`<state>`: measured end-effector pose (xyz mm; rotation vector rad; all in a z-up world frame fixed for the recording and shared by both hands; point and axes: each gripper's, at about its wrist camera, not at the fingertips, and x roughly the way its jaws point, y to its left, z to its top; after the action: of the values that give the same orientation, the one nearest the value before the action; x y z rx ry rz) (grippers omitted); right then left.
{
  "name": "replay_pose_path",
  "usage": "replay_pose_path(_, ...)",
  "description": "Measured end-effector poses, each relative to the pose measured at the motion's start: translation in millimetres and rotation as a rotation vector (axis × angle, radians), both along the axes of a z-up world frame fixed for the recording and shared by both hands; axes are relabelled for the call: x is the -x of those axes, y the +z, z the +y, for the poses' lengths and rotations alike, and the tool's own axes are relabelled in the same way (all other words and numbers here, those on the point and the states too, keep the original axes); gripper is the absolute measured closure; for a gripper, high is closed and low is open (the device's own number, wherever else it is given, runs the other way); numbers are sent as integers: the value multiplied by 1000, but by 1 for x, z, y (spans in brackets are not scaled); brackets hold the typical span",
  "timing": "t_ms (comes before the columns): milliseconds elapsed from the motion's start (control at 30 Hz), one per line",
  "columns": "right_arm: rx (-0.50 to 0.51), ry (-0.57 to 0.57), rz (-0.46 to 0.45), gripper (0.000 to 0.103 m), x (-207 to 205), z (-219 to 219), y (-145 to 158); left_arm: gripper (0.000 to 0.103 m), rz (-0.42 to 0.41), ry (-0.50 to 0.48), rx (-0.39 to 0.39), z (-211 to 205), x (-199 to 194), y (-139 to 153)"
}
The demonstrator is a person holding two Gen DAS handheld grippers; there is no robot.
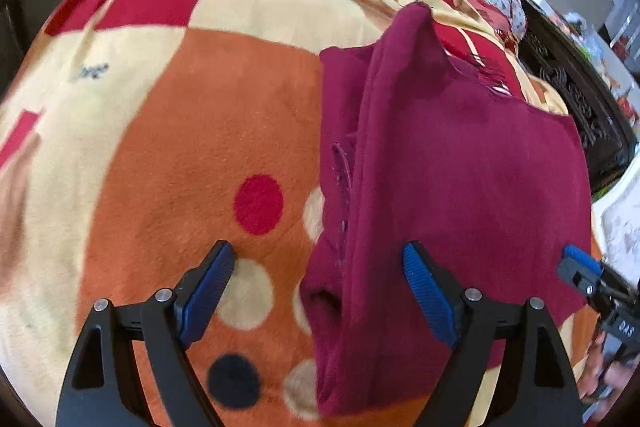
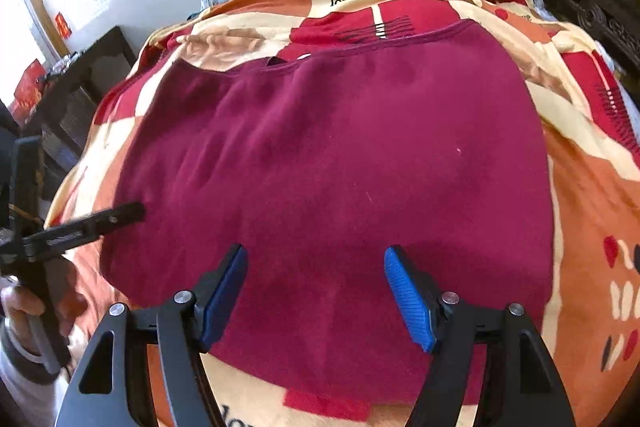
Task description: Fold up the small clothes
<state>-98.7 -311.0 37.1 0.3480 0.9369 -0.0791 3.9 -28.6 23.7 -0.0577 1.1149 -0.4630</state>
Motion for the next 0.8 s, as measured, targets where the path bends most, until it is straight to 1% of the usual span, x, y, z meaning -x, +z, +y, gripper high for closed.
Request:
replay_pose_path(100, -33, 1, -13, 27, -6, -1, 2, 17, -19, 11, 11, -4, -2, -1)
replay_pose_path(233, -95, 12, -35, 27, -23, 1, 8, 17, -36, 2, 18, -12, 0, -3)
replay_pose_path(300, -135, 16, -42, 27, -31, 2, 10, 17, -37, -7, 45, -14, -1, -4)
replay_pose_path(367, -174, 17, -42, 27, -40, 5, 12, 30, -32, -19, 86, -16, -2, -6)
replay_pose_path(400, -185, 18, -43, 27, -43, 5, 12, 46, -22, -31, 108, -17, -2, -6)
replay_pose_path(433, -200, 19, -48, 27, -46, 7, 14, 54, -9, -42, 133, -19, -2, -6)
replay_pose_path(467, -211, 22, -53, 27, -49, 9, 16, 57, -15, -36, 136, -19, 0, -3)
replay_pose_path(533, -234, 38, -66, 26, -53, 14, 20, 72, -43, -50, 150, -19, 6, 3)
replay_pose_path(667, -245, 76, -87, 19, -67, 31, 34, 75, -63, -40, 240, -12, 15, 11)
replay_pose_path(733, -246, 97, -91, 19, -77, 43, 40, 75, -84, -36, 248, -11, 19, 10)
replay_pose_path(800, -241, 125, -94, 18, -87, 56, 45, 75, -100, -32, 233, -13, 23, 10)
